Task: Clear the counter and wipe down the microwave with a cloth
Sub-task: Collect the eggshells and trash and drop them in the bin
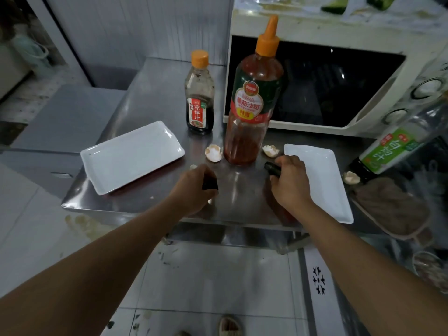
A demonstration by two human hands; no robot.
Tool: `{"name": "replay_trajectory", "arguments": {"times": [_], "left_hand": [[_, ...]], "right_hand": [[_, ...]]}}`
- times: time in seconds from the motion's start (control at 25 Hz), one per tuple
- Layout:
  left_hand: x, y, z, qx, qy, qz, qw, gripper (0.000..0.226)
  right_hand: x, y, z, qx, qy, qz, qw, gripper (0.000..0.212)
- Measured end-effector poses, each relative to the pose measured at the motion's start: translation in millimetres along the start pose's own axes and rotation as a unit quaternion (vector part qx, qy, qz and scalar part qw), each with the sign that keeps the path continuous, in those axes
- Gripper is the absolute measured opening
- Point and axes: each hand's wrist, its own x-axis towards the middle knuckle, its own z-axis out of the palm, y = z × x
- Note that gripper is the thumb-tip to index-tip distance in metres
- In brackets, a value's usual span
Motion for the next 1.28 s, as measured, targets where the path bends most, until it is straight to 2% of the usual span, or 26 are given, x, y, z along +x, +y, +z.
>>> {"name": "replay_trajectory", "arguments": {"times": [0.24, 0.4, 0.56, 0.72, 0.96, 1.08, 1.28], "left_hand": [[20, 25, 23, 0.023, 0.008, 0.007, 1.000, 0.034], [30, 33, 31, 0.036, 0.005, -0.001, 0.999, 0.034], [33, 38, 32, 0.035, 0.004, 0.000, 0.999, 0.033], [34, 45, 29, 0.034, -0.005, 0.002, 0.999, 0.033], [23, 75, 14, -0.004, -0.020, 0.038, 0.999, 0.026], [16, 101, 4, -0.008, -0.015, 0.068, 0.998, 0.024], [8, 144, -14, -0.030, -0.016, 0.067, 0.997, 0.029]], "right_hand": [[21, 18, 8, -0.091, 0.010, -0.033, 0.995, 0.035], [25, 23, 15, -0.109, 0.025, -0.074, 0.991, 0.033], [24, 23, 18, -0.111, 0.019, -0.065, 0.991, 0.033], [21, 24, 7, -0.067, 0.020, -0.057, 0.996, 0.031], [7, 29, -34, 0.060, -0.042, -0.028, 0.997, 0.018], [-4, 32, -65, 0.078, -0.024, -0.030, 0.996, 0.013], [-14, 36, -113, 0.072, 0.021, -0.035, 0.997, 0.023]]}}
